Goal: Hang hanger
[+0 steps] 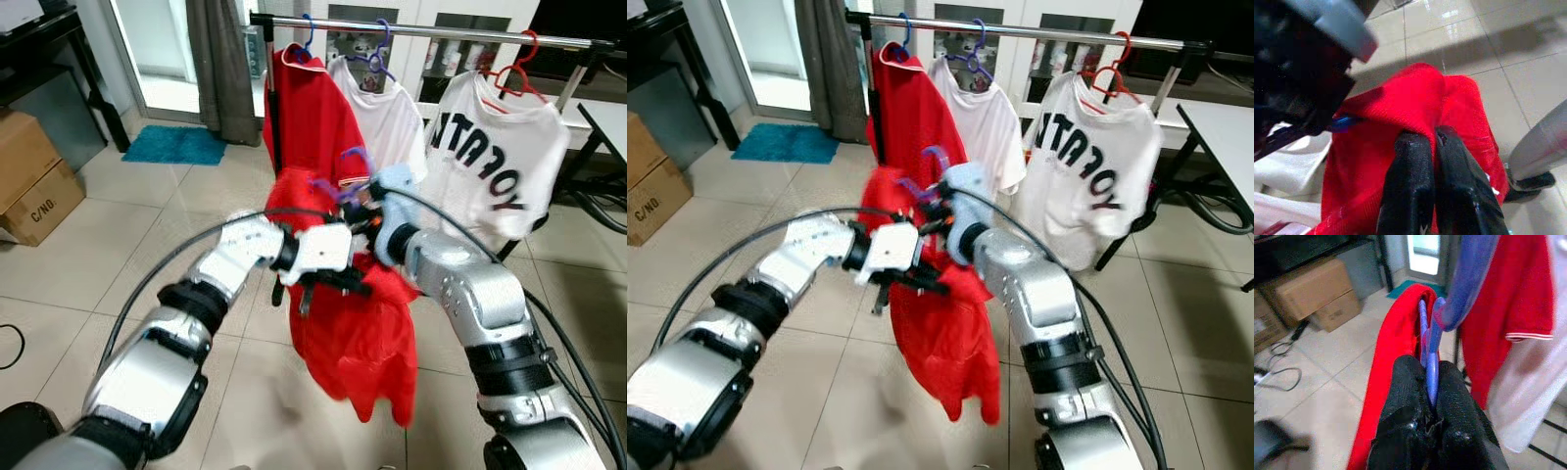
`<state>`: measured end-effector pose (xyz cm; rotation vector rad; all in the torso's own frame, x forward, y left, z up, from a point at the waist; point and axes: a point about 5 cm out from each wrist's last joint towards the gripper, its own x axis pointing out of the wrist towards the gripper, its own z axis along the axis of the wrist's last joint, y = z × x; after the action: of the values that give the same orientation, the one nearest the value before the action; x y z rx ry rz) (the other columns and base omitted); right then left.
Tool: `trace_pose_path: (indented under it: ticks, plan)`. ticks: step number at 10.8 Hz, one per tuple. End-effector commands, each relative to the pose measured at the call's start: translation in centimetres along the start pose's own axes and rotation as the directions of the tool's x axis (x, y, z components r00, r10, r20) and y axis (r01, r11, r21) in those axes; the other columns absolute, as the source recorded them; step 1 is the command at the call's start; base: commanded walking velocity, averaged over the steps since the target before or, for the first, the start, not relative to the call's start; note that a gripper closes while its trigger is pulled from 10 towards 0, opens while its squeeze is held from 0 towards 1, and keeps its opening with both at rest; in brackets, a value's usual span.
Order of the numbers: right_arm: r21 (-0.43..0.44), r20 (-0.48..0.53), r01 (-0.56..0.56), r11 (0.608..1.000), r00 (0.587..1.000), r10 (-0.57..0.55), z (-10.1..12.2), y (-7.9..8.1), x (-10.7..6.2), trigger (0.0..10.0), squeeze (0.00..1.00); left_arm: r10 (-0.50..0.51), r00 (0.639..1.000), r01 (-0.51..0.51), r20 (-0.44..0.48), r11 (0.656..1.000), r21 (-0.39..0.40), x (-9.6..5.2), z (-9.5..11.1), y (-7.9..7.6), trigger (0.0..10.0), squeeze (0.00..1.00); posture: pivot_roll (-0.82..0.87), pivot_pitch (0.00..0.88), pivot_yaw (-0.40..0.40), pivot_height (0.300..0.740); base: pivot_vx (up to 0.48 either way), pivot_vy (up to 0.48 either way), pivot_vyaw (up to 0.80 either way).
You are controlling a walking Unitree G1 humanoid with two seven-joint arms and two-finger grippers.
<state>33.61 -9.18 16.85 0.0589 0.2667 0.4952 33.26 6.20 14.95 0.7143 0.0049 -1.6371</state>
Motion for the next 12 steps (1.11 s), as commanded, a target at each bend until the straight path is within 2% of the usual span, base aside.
trace_pose_path:
  ticks: [1,2,3,5,7,8,9,10,12]
  plan:
    - [0.010,0.098,0.046,0.999,0.994,-0.047,2.0,-0.8,-0.2,10.0,0.00,0.014,1.000,-0.015,0.018,0.997,0.070,0.3,0.7,0.1,0.0,0.00,-0.19,0.000,0.028,0.740,0.000,0.000,0.00]
    - [0.036,0.130,0.066,0.997,0.989,-0.070,2.3,-1.4,-0.3,10.0,0.00,0.083,0.995,-0.089,0.053,0.987,0.131,0.1,1.1,0.2,0.0,0.00,-0.19,0.000,0.028,0.740,0.000,0.000,0.00]
    - [0.038,0.129,0.058,0.998,0.990,-0.063,2.2,-1.4,-0.3,10.0,0.00,0.105,0.991,-0.117,0.086,0.984,0.136,0.0,1.2,0.1,0.0,0.00,-0.18,0.000,0.026,0.740,0.000,0.000,0.00]
    - [0.013,0.114,-0.003,1.000,0.993,0.002,1.9,-0.3,0.0,10.0,0.00,0.143,0.985,-0.157,0.097,0.975,0.157,0.2,1.8,0.7,0.0,0.00,-0.19,0.000,0.031,0.740,0.000,0.000,0.00]
    - [-0.013,0.089,-0.050,0.999,0.995,0.051,1.4,0.7,0.0,10.0,0.00,0.192,0.978,-0.204,0.076,0.960,0.190,-0.5,2.4,2.1,0.0,0.00,-0.19,0.000,0.036,0.740,0.000,0.000,0.00]
    - [-0.014,0.082,-0.055,0.998,0.995,0.056,1.2,0.8,-0.1,10.0,0.00,0.212,0.973,-0.225,0.089,0.958,0.177,-0.8,2.7,2.5,7.9,0.00,-0.19,0.000,0.036,0.740,0.000,0.000,0.00]
    - [-0.014,0.075,-0.057,0.998,0.995,0.058,1.0,0.7,-0.1,10.0,0.00,0.166,0.977,-0.183,0.133,0.975,0.124,-0.9,3.1,2.4,10.0,0.00,-0.19,0.000,0.036,0.740,0.000,0.000,0.00]
    - [-0.017,0.068,-0.057,0.998,0.996,0.058,0.9,0.6,-0.1,10.0,0.00,0.077,0.982,-0.095,0.172,0.991,0.096,-0.6,3.2,1.7,10.0,1.00,-0.19,0.000,0.036,0.740,0.000,0.000,0.00]
    - [-0.047,0.048,-0.022,0.999,0.999,0.024,0.7,0.2,0.0,10.0,0.00,0.020,0.989,-0.030,0.150,0.997,0.065,-0.4,2.6,0.8,10.0,1.00,-0.18,0.000,0.028,0.740,0.000,0.000,0.00]
